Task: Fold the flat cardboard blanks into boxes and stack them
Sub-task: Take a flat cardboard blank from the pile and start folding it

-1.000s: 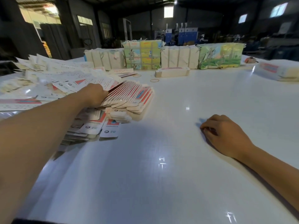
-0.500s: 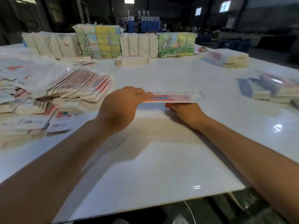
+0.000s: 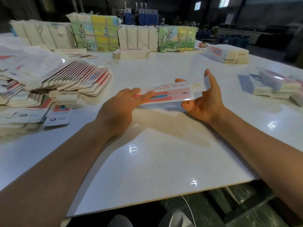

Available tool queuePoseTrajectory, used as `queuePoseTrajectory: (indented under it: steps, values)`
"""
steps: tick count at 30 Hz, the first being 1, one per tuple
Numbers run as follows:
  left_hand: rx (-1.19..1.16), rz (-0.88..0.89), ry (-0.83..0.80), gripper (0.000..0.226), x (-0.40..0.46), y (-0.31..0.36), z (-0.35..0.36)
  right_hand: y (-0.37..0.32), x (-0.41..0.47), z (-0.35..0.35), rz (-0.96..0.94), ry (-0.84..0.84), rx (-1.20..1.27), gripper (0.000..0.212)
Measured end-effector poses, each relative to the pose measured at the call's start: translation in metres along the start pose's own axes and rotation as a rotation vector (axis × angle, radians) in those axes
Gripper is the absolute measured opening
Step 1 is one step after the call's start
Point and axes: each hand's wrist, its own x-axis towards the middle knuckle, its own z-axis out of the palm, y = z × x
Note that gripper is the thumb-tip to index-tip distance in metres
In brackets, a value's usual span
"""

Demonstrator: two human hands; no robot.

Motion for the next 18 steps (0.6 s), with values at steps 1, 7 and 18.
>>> queuePoseTrajectory:
  steps: [1, 7, 18]
  values:
    - [0.008, -0.022, 0.009, 0.062, 0.000, 0.001, -0.002, -0.001, -0.001, 0.001, 0.007, -0.038, -0.009, 0.078]
    - [0.168, -0.025, 0.017, 0.056, -0.006, 0.010, -0.007, 0.002, -0.002, 0.011, 0.015, 0.162, -0.166, 0.033]
    - [0.189, -0.031, -0.067, 0.088, 0.035, 0.029, -0.012, 0.014, 0.008, 0.012, -0.068, 0.188, -0.358, 0.017]
